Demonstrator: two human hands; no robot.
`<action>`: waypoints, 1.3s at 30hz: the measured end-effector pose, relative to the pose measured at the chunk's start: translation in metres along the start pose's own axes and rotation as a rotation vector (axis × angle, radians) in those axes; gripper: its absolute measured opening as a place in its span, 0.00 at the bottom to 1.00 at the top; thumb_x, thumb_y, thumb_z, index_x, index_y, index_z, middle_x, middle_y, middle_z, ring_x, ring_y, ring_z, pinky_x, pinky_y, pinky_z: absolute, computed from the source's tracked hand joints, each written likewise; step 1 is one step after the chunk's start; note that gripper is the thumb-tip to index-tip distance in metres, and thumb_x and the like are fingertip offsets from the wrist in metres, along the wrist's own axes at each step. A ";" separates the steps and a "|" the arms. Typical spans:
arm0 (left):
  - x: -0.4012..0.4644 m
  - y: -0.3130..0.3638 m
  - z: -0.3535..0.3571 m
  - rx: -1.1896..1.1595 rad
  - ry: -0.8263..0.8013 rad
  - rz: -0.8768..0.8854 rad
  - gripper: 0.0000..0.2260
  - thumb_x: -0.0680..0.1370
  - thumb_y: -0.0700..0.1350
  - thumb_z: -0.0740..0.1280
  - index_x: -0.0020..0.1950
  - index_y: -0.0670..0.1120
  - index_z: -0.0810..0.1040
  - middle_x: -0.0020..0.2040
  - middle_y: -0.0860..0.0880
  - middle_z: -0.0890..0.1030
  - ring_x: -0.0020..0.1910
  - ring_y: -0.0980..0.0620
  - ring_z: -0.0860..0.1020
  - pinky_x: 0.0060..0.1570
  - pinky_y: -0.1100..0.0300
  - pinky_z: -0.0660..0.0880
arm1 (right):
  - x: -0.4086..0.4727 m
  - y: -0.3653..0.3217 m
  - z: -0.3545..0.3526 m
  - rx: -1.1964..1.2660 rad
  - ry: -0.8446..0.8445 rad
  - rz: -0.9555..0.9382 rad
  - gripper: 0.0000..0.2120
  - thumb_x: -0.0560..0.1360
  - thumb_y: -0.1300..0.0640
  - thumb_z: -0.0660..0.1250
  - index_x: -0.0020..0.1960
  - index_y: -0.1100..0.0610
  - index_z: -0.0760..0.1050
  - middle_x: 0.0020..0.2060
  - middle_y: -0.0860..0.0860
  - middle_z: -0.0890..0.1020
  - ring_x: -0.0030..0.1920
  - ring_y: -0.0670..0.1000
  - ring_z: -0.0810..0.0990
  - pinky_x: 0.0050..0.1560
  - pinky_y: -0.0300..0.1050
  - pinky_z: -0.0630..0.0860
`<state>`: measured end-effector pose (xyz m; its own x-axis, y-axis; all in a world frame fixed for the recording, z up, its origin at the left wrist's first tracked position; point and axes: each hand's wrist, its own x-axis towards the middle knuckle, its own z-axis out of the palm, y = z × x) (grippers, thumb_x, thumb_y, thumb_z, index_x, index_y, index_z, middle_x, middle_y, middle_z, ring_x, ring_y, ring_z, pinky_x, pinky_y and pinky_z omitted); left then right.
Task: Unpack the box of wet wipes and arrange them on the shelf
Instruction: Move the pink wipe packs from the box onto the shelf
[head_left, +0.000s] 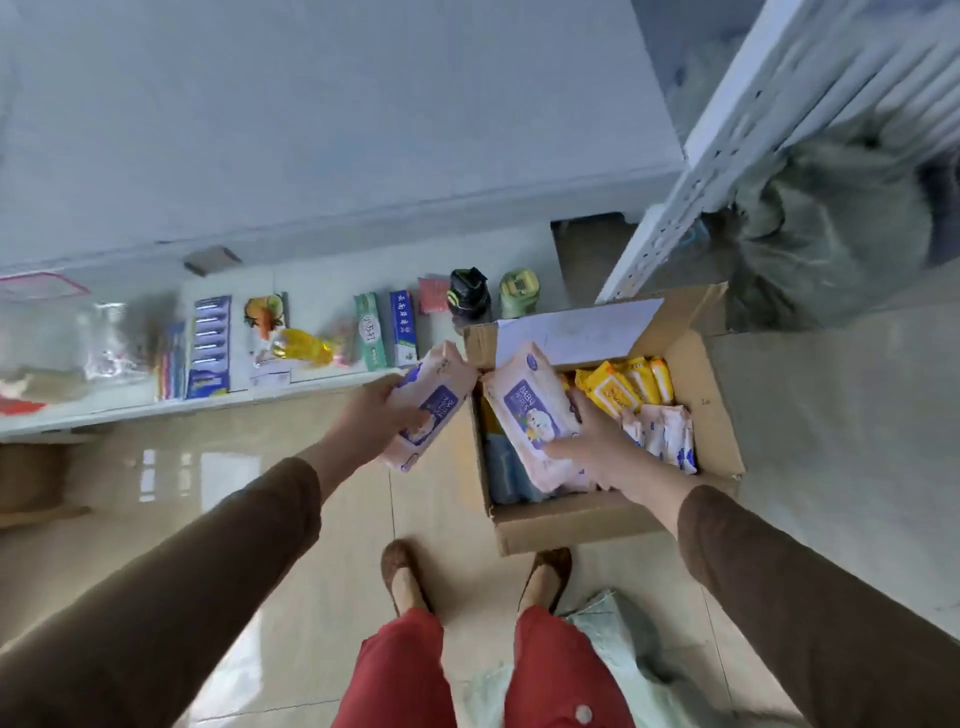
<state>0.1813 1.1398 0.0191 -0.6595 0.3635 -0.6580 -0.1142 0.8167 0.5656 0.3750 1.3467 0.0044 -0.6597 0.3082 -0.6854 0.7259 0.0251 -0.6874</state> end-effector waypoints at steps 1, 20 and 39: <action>-0.014 -0.001 -0.029 0.016 0.009 0.031 0.14 0.71 0.44 0.74 0.55 0.50 0.79 0.47 0.47 0.83 0.43 0.46 0.81 0.43 0.54 0.78 | -0.012 -0.027 0.007 -0.086 0.001 -0.052 0.31 0.71 0.57 0.74 0.70 0.48 0.65 0.58 0.47 0.79 0.56 0.52 0.79 0.53 0.51 0.77; -0.060 -0.077 -0.508 0.278 0.392 0.353 0.08 0.70 0.46 0.74 0.43 0.53 0.76 0.37 0.54 0.78 0.36 0.51 0.75 0.33 0.59 0.67 | -0.014 -0.427 0.246 0.219 0.165 -0.417 0.17 0.69 0.59 0.78 0.52 0.48 0.75 0.39 0.50 0.72 0.21 0.39 0.72 0.27 0.37 0.69; 0.212 0.009 -0.777 0.685 0.492 0.369 0.15 0.72 0.52 0.75 0.42 0.45 0.74 0.38 0.47 0.76 0.43 0.41 0.78 0.39 0.53 0.69 | 0.262 -0.688 0.276 0.355 0.095 -0.491 0.15 0.70 0.66 0.74 0.49 0.50 0.77 0.41 0.44 0.86 0.38 0.44 0.86 0.31 0.34 0.73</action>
<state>-0.5370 0.8764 0.2710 -0.8267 0.5498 -0.1197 0.5272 0.8312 0.1765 -0.3512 1.1475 0.2308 -0.8685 0.4248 -0.2555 0.2218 -0.1280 -0.9666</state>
